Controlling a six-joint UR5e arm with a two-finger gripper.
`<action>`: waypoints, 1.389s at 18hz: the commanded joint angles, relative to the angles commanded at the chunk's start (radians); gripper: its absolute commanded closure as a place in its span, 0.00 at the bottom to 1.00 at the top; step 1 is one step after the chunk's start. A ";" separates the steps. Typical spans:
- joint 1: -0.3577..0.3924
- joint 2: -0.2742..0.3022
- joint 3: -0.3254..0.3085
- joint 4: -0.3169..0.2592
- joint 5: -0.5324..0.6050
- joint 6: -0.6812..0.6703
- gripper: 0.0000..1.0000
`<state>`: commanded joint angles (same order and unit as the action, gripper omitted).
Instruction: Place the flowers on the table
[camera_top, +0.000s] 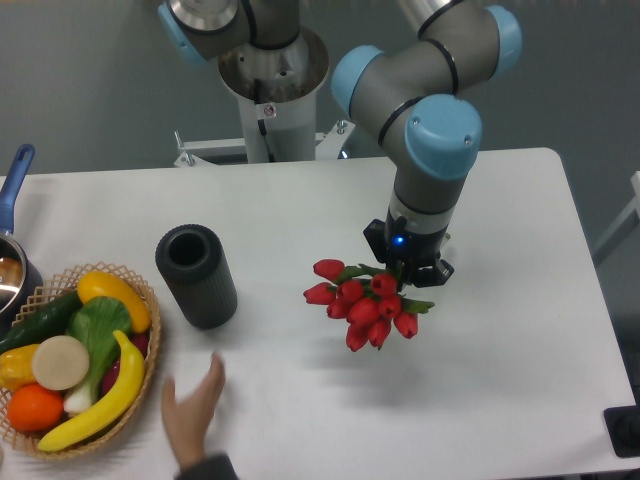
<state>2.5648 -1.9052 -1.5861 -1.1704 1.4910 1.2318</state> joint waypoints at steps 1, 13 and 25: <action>-0.002 -0.002 0.000 0.000 -0.002 -0.002 0.93; -0.009 -0.063 -0.003 0.029 -0.005 -0.040 0.93; -0.029 -0.100 0.014 0.064 -0.008 -0.092 0.00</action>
<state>2.5357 -2.0049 -1.5723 -1.1061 1.4833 1.1398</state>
